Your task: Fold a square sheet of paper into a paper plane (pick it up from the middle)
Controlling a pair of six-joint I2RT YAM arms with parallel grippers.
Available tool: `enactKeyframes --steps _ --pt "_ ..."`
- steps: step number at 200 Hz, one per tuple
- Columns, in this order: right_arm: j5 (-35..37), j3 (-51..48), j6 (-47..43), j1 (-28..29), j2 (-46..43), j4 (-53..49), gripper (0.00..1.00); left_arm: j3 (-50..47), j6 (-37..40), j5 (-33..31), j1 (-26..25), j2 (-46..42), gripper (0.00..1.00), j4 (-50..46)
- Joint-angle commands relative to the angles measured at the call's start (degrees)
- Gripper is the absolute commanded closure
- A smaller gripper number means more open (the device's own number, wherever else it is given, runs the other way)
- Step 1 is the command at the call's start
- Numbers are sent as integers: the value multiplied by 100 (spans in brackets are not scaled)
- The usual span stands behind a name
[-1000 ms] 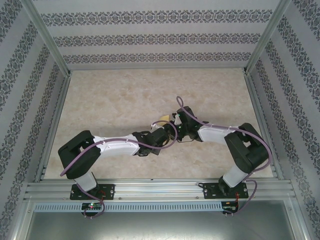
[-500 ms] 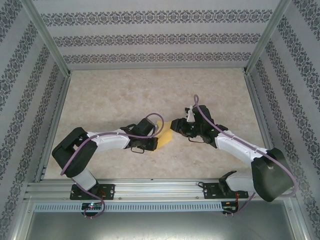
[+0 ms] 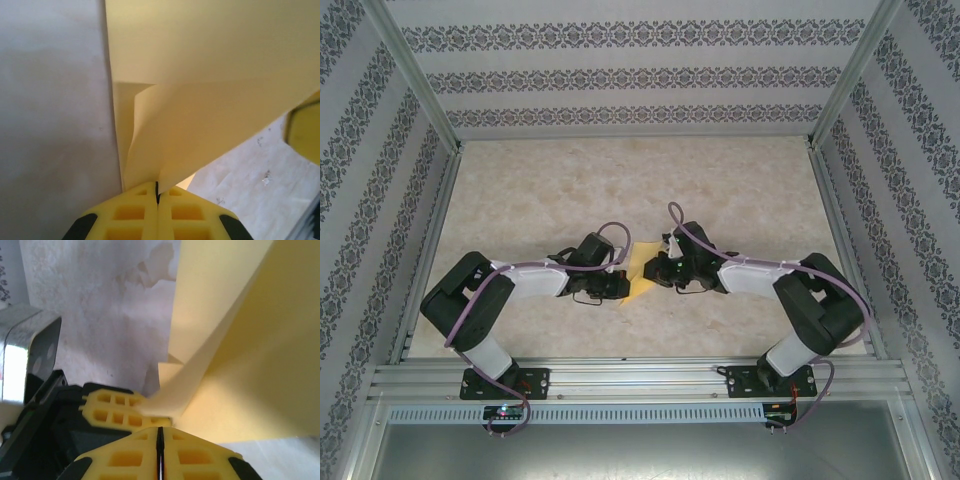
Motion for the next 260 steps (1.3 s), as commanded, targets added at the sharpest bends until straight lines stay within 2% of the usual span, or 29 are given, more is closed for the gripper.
enactKeyframes --steps 1,49,103,138,162,177,205,225,260 --pt "-136 246 205 90 259 551 91 -90 -249 339 159 147 98 368" --pt "-176 333 382 36 668 831 93 -252 -557 782 437 233 98 675" --pt "-230 332 468 -111 887 930 92 -247 -651 1068 527 383 97 773" --pt "-223 339 506 -117 923 916 91 -159 -512 968 530 339 78 543" --pt "-193 308 512 -115 843 892 90 -74 -310 821 516 170 72 290" --pt "-211 317 506 -117 842 890 90 -53 -236 683 522 46 74 188" --pt "-222 344 504 -115 869 875 90 5 -183 614 522 65 89 48" --pt "-222 353 506 -117 886 829 90 -22 -227 697 518 114 95 155" --pt "-195 335 462 -112 774 731 88 104 -386 962 532 309 99 183"
